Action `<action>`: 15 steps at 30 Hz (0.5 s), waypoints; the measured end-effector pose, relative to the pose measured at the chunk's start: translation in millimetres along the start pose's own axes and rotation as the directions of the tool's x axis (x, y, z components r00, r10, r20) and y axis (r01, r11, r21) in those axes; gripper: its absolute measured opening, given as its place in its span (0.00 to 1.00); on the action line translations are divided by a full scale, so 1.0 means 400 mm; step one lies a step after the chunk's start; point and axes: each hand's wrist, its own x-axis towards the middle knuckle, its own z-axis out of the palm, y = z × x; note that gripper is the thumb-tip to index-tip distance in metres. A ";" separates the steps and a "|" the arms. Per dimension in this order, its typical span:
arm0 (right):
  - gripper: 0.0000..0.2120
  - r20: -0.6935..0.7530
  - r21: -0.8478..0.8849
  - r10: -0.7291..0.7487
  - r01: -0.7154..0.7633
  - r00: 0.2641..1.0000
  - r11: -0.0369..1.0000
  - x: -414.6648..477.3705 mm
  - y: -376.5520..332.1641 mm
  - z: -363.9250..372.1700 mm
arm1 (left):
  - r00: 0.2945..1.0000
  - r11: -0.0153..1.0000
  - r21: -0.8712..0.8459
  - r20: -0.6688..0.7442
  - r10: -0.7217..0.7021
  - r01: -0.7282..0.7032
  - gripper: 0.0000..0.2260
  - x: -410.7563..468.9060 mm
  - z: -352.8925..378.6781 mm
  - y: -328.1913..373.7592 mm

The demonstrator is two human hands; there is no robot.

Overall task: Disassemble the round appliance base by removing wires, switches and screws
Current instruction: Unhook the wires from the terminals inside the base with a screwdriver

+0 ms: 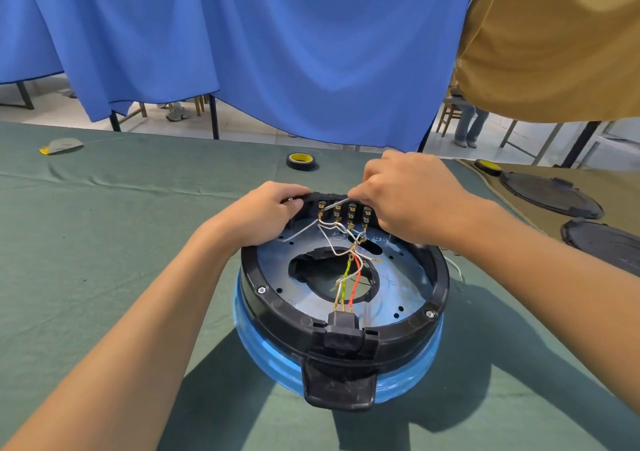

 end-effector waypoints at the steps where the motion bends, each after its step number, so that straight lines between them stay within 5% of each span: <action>1: 0.16 0.005 -0.010 -0.003 0.003 1.000 1.000 0.002 0.001 -0.002 | 1.000 1.000 -0.009 0.005 -0.001 0.001 0.14 -0.002 0.000 -0.001; 10: 0.17 0.123 0.090 -0.029 0.018 0.992 0.996 0.052 0.046 -0.006 | 0.998 0.984 -0.168 0.047 -0.045 0.053 0.16 -0.002 0.003 -0.011; 15: 0.19 0.325 0.324 -0.042 -0.070 0.945 0.944 0.101 0.092 -0.007 | 0.997 0.984 -0.162 0.041 -0.068 0.074 0.16 -0.005 0.003 -0.002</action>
